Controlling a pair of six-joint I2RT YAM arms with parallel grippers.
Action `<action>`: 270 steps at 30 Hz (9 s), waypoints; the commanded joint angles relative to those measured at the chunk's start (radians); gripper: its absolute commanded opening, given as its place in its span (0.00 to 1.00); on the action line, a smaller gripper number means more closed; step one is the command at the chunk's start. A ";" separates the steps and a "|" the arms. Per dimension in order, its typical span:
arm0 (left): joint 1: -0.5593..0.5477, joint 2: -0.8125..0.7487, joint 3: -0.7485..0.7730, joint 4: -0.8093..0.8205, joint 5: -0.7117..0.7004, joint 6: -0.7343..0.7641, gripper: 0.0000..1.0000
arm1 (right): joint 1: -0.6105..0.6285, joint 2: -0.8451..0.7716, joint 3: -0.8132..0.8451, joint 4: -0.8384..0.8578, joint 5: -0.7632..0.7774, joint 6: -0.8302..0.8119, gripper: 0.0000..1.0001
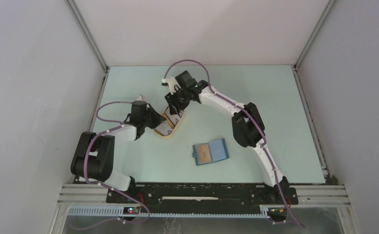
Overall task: Put the credit cards into the card holder
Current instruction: Pick up the credit card from the storage box.
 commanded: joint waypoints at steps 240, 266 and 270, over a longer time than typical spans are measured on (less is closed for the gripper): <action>0.148 0.063 -0.303 1.223 0.497 -0.797 0.00 | -0.217 -0.257 -0.295 0.398 -0.833 0.648 0.48; -0.007 -0.059 -0.207 1.244 0.714 -0.545 0.00 | -0.211 -0.501 -0.509 0.340 -0.825 0.532 0.57; -0.019 -0.055 -0.216 1.244 0.699 -0.537 0.00 | -0.201 -0.503 -0.520 0.378 -0.846 0.569 0.48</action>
